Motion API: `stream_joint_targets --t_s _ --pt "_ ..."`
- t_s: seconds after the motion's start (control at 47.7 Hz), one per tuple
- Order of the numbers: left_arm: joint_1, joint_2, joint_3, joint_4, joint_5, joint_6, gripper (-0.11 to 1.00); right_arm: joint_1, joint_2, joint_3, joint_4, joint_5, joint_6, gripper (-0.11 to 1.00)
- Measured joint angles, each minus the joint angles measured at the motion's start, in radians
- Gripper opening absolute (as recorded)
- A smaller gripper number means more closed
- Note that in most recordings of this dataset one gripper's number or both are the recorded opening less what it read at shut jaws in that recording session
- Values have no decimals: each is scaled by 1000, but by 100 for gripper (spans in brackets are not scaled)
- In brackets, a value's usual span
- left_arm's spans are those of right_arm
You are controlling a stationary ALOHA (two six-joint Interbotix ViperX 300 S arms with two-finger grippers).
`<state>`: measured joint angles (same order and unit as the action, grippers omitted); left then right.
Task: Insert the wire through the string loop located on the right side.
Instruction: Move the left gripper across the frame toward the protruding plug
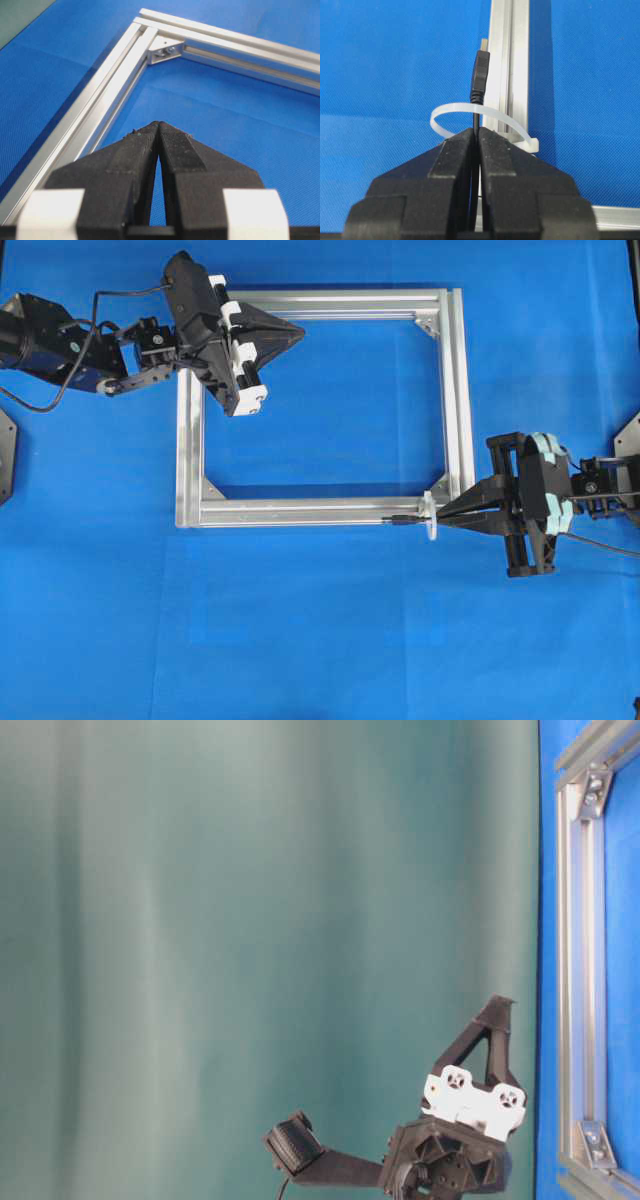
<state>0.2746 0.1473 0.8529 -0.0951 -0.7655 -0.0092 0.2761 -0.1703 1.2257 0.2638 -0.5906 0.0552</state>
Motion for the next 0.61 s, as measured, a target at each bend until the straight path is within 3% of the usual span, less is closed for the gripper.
stream_joint_targets --t_s 0.314,0.608 --pt "-63 0 0 0 0 -12 0 0 2 0 2 0 0 -3" --pt "-278 -2 8 0 31 -54 0 0 2 0 2 0 0 -3"
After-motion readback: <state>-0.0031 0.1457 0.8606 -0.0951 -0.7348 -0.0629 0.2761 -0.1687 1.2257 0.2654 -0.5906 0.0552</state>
